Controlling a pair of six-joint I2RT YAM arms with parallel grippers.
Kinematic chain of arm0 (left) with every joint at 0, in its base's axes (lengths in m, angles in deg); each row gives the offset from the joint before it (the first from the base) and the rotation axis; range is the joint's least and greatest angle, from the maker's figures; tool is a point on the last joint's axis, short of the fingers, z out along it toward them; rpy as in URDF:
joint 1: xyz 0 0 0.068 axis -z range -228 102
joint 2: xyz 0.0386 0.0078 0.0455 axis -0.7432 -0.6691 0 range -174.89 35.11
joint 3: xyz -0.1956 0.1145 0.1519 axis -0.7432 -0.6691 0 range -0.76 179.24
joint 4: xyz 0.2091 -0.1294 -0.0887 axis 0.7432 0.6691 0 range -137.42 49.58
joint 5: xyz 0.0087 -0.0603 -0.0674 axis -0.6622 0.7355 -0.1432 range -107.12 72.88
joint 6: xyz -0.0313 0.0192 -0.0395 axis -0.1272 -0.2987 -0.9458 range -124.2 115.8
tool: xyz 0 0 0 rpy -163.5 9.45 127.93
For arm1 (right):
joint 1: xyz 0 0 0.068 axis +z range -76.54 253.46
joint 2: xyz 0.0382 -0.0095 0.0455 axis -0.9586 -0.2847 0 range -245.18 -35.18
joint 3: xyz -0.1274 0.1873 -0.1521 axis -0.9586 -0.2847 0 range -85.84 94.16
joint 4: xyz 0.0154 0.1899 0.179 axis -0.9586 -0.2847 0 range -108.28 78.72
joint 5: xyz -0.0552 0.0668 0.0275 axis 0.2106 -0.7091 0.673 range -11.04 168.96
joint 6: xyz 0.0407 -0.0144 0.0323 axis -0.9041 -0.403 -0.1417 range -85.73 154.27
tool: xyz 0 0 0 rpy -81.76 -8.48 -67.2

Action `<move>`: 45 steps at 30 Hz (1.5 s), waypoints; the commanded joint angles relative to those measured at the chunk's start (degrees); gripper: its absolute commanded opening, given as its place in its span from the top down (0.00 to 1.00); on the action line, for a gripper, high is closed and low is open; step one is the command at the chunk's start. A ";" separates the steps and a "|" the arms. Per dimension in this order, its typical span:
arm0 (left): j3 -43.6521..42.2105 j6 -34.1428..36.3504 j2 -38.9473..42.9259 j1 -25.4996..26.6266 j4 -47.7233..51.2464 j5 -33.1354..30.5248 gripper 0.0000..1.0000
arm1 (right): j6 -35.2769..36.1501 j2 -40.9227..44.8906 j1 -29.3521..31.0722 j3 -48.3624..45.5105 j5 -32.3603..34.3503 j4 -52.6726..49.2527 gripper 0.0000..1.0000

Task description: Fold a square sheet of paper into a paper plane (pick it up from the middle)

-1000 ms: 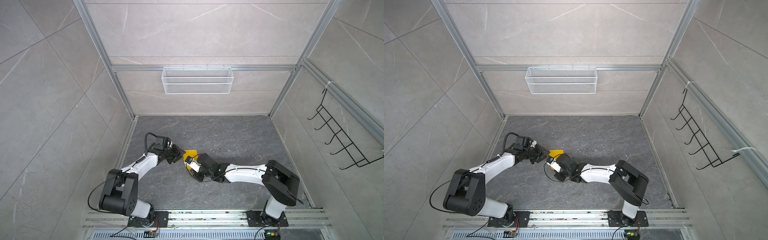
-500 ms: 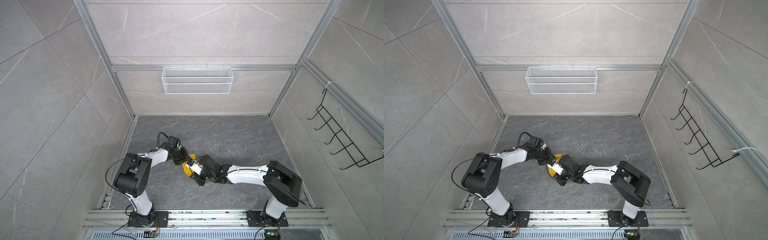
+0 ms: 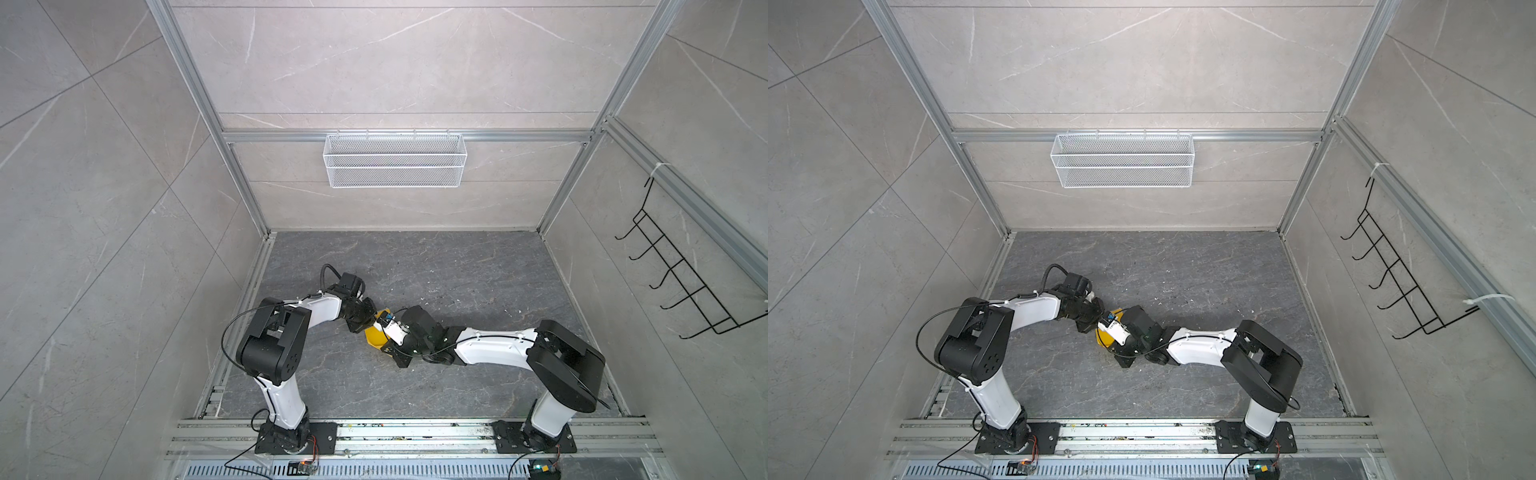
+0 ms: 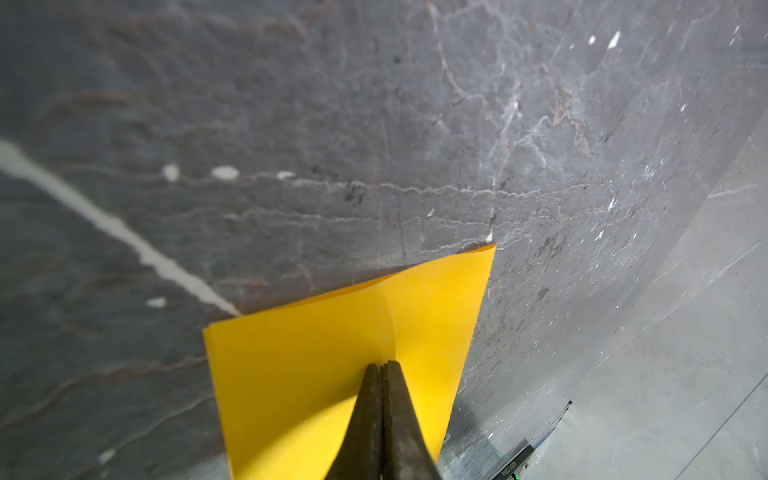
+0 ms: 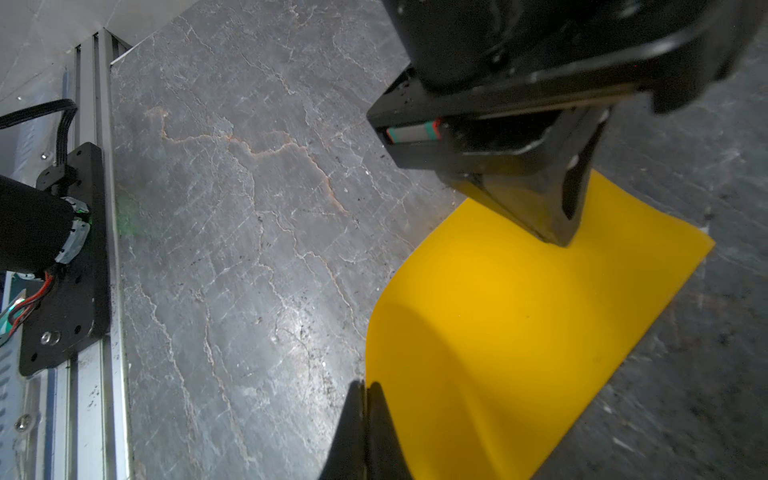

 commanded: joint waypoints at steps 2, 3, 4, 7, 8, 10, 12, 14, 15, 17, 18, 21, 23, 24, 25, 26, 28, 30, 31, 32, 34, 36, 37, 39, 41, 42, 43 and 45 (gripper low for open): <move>0.41 2.66 -2.18 0.33 3.99 -1.60 0.96 | -0.94 -2.32 -1.41 1.98 -0.81 -0.67 0.97; 0.32 2.98 -2.22 0.31 4.19 -1.62 0.96 | -1.09 -2.74 -1.77 2.32 -0.87 -1.04 0.97; 0.24 3.27 -2.23 0.28 4.32 -1.64 0.96 | -1.32 -3.29 -2.15 2.69 -0.95 -1.25 0.97; 0.26 4.08 -2.25 0.33 5.01 -1.65 0.98 | -1.59 -4.71 -3.20 3.49 -1.55 -1.56 0.97; 0.14 4.32 -2.23 0.30 5.04 -1.62 0.98 | -1.61 -5.17 -3.52 3.80 -1.70 -1.76 0.97; 0.15 4.52 -2.23 0.33 5.10 -1.56 0.99 | -1.63 -5.91 -3.88 4.46 -2.21 -2.04 0.96; 0.27 4.79 -2.32 0.33 5.03 -1.28 1.00 | -1.63 -6.52 -4.10 4.93 -2.55 -2.22 0.96; 0.25 4.94 -2.40 0.33 4.77 -1.03 1.00 | -1.63 -6.90 -4.31 5.22 -2.80 -2.31 0.96; 0.23 4.98 -2.40 0.31 4.64 -0.91 1.00 | -1.62 -7.06 -4.35 5.31 -2.92 -2.31 0.96; 0.27 5.01 -2.57 0.31 4.45 -0.65 1.00 | -1.55 -7.43 -4.52 5.58 -2.89 -2.48 0.96; 0.30 5.10 -2.65 0.32 4.47 -0.60 1.00 | -1.46 -7.59 -4.55 5.66 -2.97 -2.57 0.96; 0.33 5.17 -2.69 0.31 4.25 -0.30 1.00 | -1.30 -7.99 -4.74 5.96 -2.93 -2.81 0.96; 0.33 5.31 -2.67 0.28 4.23 -0.24 1.00 | -1.28 -8.35 -4.85 6.30 -2.69 -3.14 0.96; 0.31 5.40 -2.73 0.33 4.24 -0.29 1.00 | -1.26 -8.41 -4.90 6.41 -2.63 -3.24 0.96; 0.31 5.40 -2.75 0.30 4.27 -0.26 1.00 | -1.15 -8.62 -4.89 6.50 -2.62 -3.35 0.96; 0.32 5.32 -2.77 0.33 4.23 -0.24 1.00 | -1.19 -8.74 -4.92 6.59 -2.54 -3.37 0.96; 0.31 5.33 -2.79 0.29 4.16 -0.13 1.00 | -1.17 -8.93 -4.92 6.76 -2.44 -3.52 0.96; 0.33 5.27 -2.67 0.32 4.15 -0.15 1.00 | -1.22 -9.20 -4.93 6.81 -2.45 -3.70 0.96; 0.33 5.29 -2.73 0.30 4.15 -0.17 1.00 | -1.27 -9.36 -4.95 6.85 -2.53 -3.72 0.96; 0.31 5.26 -2.65 0.33 4.19 -0.13 1.00 | -1.26 -9.43 -4.92 6.85 -2.62 -3.72 0.96; 0.30 5.31 -2.62 0.28 4.19 -0.16 1.00 | -1.24 -9.56 -4.94 6.94 -3.02 -3.72 0.95; 0.31 5.15 -2.58 0.28 4.15 -0.22 1.00 | -1.32 -9.75 -4.96 6.94 -3.14 -3.79 0.95; 0.30 5.18 -2.61 0.32 4.15 -0.21 1.00 | -1.33 -9.89 -4.91 7.02 -3.15 -3.81 0.95; 0.22 5.19 -2.58 0.32 4.15 -0.23 1.00 | -1.47 -10.02 -4.93 7.03 -3.11 -3.80 0.95; 0.29 5.14 -2.58 0.28 4.17 -0.26 1.00 | -1.46 -10.08 -4.94 7.07 -3.09 -3.76 0.95; 0.22 5.18 -2.59 0.31 4.15 -0.24 1.00 | -1.45 -10.18 -4.94 7.11 -2.98 -3.88 0.95; 0.37 5.22 -2.58 0.28 4.15 -0.24 1.00 | -1.46 -10.26 -4.94 7.11 -2.89 -3.90 0.95; 0.37 5.14 -2.60 0.30 4.15 -0.22 1.00 | -1.45 -10.51 -4.94 7.27 -2.59 -4.13 0.95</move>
